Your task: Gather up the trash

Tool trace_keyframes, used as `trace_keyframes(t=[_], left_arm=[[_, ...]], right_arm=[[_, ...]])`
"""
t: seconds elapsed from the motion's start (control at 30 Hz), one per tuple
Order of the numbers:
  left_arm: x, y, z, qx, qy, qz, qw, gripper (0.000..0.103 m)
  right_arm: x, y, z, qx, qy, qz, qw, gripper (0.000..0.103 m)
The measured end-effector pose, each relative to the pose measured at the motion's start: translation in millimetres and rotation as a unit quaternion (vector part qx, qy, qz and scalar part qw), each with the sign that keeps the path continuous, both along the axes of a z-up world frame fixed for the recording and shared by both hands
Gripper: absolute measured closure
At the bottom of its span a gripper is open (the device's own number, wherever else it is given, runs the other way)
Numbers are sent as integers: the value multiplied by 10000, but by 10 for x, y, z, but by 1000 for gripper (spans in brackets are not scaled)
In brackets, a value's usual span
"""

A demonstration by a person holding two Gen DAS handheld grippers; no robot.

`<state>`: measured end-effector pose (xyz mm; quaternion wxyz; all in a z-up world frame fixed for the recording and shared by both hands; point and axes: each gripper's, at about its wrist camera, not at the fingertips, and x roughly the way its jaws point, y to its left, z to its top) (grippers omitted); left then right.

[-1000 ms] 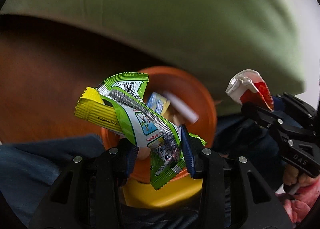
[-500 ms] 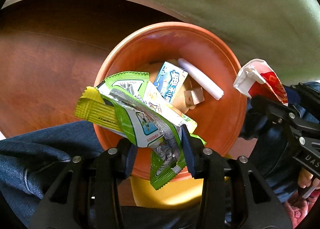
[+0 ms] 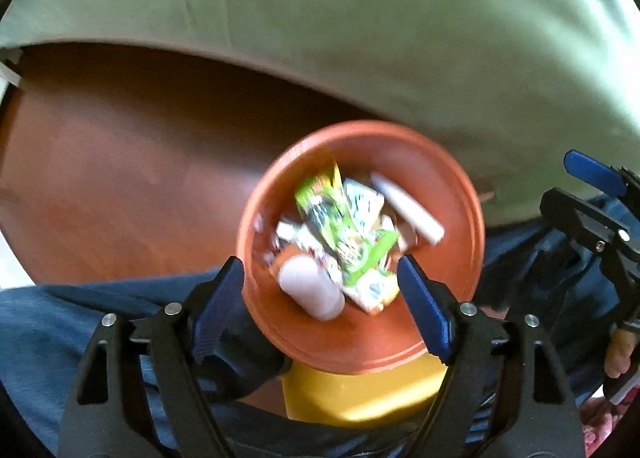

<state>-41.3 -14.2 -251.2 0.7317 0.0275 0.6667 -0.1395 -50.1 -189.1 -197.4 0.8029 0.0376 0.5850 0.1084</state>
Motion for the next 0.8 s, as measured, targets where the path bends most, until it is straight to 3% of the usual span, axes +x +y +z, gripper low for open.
trace_keyframes(t=[0.23, 0.47, 0.8], left_arm=[[78, 64, 697, -45, -1106, 245, 9936, 23], [215, 160, 1416, -153, -2130, 654, 9747, 23], [285, 312, 2368, -252, -3539, 1163, 9277, 16]], right_arm=[[4, -49, 593, -24, -970, -123, 9952, 21], [33, -97, 1301, -74, -2036, -313, 9785, 19], [-6, -116, 2078, -96, -3314, -448, 9424, 8]])
